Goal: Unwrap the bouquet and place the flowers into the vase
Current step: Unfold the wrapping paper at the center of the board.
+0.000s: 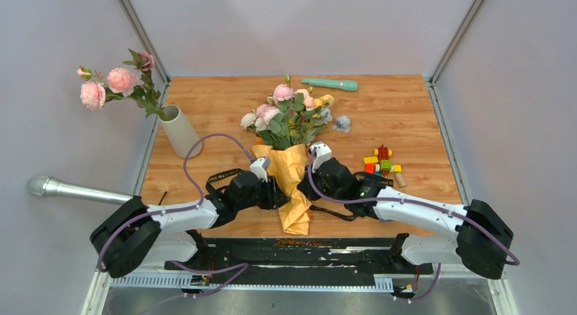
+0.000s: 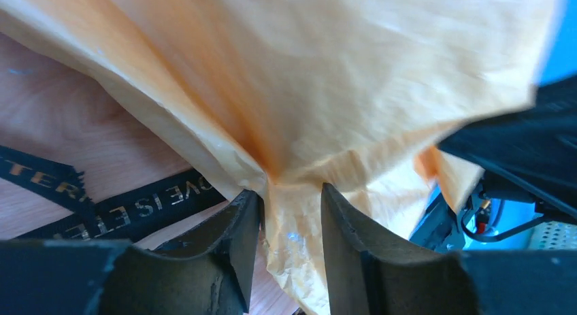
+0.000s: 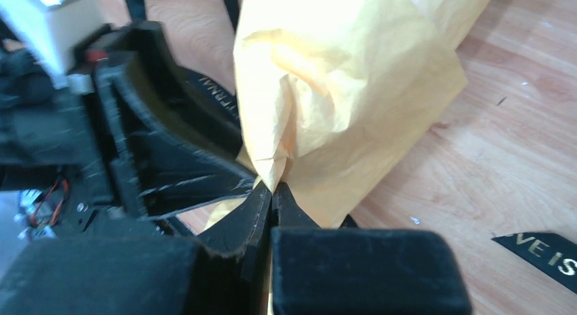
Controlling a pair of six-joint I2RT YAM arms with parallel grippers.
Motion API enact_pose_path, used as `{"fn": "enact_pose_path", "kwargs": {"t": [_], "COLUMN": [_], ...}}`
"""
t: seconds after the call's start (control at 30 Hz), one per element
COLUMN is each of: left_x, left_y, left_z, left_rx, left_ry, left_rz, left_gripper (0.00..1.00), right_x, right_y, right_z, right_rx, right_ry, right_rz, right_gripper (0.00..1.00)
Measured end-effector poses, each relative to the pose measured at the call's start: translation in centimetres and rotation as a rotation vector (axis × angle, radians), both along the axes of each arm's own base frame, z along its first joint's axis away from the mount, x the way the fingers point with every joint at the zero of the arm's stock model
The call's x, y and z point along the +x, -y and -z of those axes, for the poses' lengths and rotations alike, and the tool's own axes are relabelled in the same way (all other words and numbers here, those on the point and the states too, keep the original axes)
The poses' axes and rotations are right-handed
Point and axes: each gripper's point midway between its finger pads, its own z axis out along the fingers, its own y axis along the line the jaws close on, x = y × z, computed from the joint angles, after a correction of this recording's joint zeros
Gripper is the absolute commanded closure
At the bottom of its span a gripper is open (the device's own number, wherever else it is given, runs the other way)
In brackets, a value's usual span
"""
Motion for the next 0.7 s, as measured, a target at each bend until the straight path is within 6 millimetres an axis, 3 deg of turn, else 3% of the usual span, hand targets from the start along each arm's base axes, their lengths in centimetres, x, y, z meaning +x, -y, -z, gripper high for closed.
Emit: {"fn": "enact_pose_path", "kwargs": {"t": [0.23, 0.53, 0.7], "left_x": [0.4, -0.6, -1.4], "left_y": [-3.3, -7.9, -9.2], "left_z": [-3.1, -3.8, -3.3], "left_rx": [0.025, 0.119, 0.163], "left_ry": [0.098, 0.137, 0.127], "left_rz": [-0.064, -0.133, -0.132], "left_gripper": [0.28, 0.06, 0.02], "right_x": [0.9, 0.8, 0.8], "right_y": [-0.8, -2.7, -4.2], "right_z": [0.7, 0.1, -0.1], "right_rx": [-0.126, -0.192, -0.195], "right_ry": [0.017, 0.049, 0.053], "right_rz": [0.066, 0.085, 0.07], "right_gripper": [1.0, 1.0, 1.0]}}
